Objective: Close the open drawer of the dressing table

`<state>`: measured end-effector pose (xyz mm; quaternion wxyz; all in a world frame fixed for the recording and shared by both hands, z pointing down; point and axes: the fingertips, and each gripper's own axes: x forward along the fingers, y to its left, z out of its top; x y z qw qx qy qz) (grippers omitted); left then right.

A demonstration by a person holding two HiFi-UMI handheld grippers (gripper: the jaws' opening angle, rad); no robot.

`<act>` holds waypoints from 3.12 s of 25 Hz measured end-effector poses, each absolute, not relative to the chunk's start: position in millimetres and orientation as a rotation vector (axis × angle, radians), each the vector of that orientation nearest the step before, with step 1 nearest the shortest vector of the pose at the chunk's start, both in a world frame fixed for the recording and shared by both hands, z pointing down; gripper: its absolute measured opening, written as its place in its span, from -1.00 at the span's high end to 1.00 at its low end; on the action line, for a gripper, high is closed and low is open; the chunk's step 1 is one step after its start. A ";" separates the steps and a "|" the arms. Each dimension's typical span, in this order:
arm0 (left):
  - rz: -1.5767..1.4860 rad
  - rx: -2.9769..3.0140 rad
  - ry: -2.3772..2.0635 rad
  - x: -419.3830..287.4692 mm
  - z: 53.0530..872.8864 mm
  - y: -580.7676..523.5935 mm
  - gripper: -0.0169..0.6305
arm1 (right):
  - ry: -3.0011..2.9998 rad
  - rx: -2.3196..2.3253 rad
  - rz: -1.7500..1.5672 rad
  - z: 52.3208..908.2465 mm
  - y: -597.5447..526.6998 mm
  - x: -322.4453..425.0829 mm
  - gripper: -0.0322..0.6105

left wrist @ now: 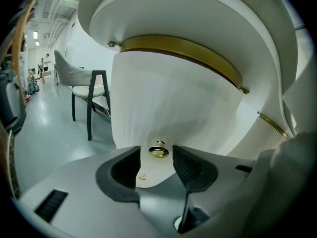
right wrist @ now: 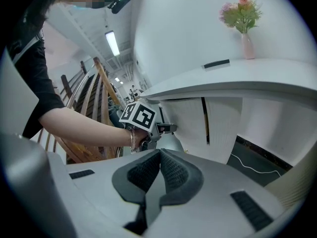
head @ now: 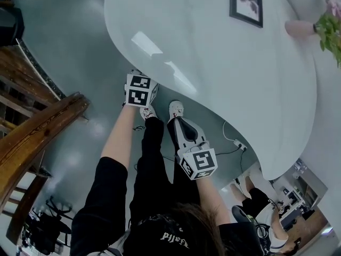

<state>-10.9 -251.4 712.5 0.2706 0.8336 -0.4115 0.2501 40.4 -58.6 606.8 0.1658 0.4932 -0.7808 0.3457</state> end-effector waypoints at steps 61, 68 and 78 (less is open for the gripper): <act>0.579 2.375 -1.140 18.3 469.4 -81.0 0.23 | -2.406 1.603 0.731 433.0 -51.7 117.3 0.82; 0.525 2.439 -1.146 36.9 439.6 -74.9 0.24 | -2.441 1.572 0.656 414.5 -55.1 117.3 0.82; 0.474 2.482 -1.165 46.4 414.0 -69.9 0.26 | -2.461 1.570 0.590 396.8 -50.8 122.0 0.82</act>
